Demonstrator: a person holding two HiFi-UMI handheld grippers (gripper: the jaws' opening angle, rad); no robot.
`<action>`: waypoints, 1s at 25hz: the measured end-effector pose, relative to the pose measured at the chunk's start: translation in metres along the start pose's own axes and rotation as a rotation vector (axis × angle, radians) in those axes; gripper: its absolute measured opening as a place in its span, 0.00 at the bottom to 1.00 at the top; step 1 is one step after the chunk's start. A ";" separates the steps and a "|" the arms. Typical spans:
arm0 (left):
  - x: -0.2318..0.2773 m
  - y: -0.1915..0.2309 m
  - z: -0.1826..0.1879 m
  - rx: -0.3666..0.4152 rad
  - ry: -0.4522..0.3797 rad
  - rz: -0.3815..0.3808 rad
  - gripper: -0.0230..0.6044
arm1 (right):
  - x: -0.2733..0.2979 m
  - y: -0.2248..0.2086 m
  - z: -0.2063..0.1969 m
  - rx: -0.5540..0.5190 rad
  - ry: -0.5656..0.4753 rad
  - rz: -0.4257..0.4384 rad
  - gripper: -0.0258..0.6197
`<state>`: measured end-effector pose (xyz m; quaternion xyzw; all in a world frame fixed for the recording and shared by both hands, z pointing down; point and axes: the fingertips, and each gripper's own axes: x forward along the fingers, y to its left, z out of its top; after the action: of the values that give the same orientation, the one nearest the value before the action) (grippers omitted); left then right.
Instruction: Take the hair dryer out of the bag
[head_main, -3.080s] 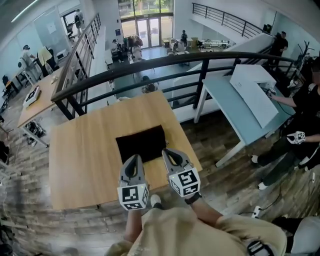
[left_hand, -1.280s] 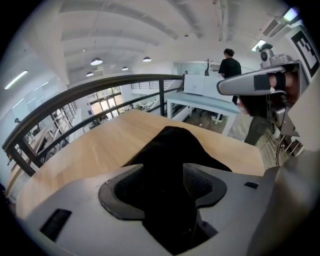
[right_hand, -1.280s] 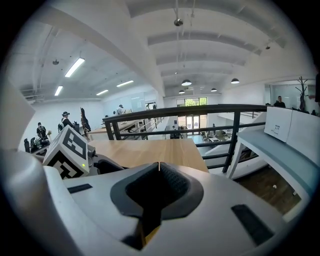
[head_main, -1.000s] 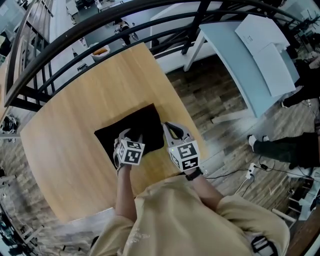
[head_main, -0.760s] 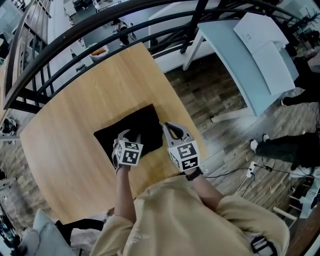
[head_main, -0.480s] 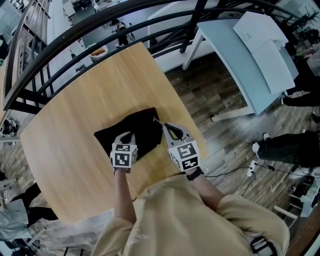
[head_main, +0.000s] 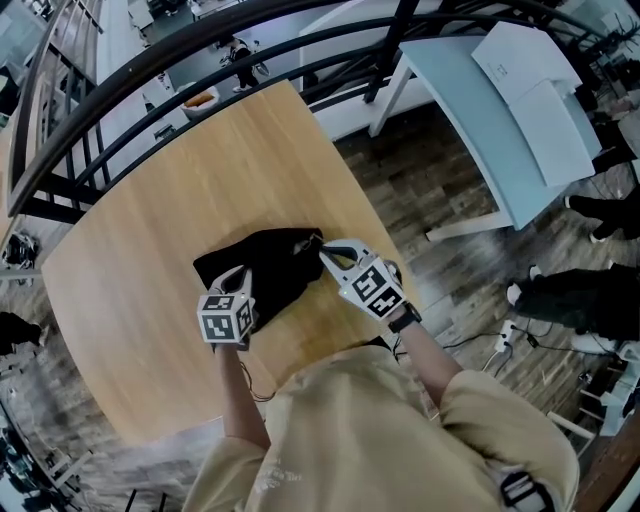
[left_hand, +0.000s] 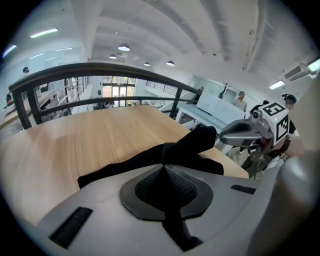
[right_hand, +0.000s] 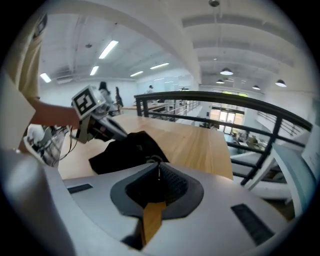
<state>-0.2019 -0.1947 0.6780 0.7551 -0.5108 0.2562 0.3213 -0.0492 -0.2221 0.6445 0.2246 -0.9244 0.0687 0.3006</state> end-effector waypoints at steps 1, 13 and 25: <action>0.000 -0.001 0.001 -0.008 -0.005 -0.004 0.07 | 0.008 0.005 -0.002 -0.075 0.022 0.040 0.06; 0.009 -0.011 0.009 -0.036 -0.007 -0.026 0.07 | 0.069 0.005 -0.019 -0.557 0.178 0.215 0.16; 0.015 -0.006 0.015 -0.074 -0.020 -0.033 0.07 | 0.103 0.029 -0.033 -0.805 0.262 0.503 0.41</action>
<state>-0.1906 -0.2137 0.6774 0.7535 -0.5106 0.2242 0.3483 -0.1189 -0.2263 0.7320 -0.1500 -0.8575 -0.1960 0.4513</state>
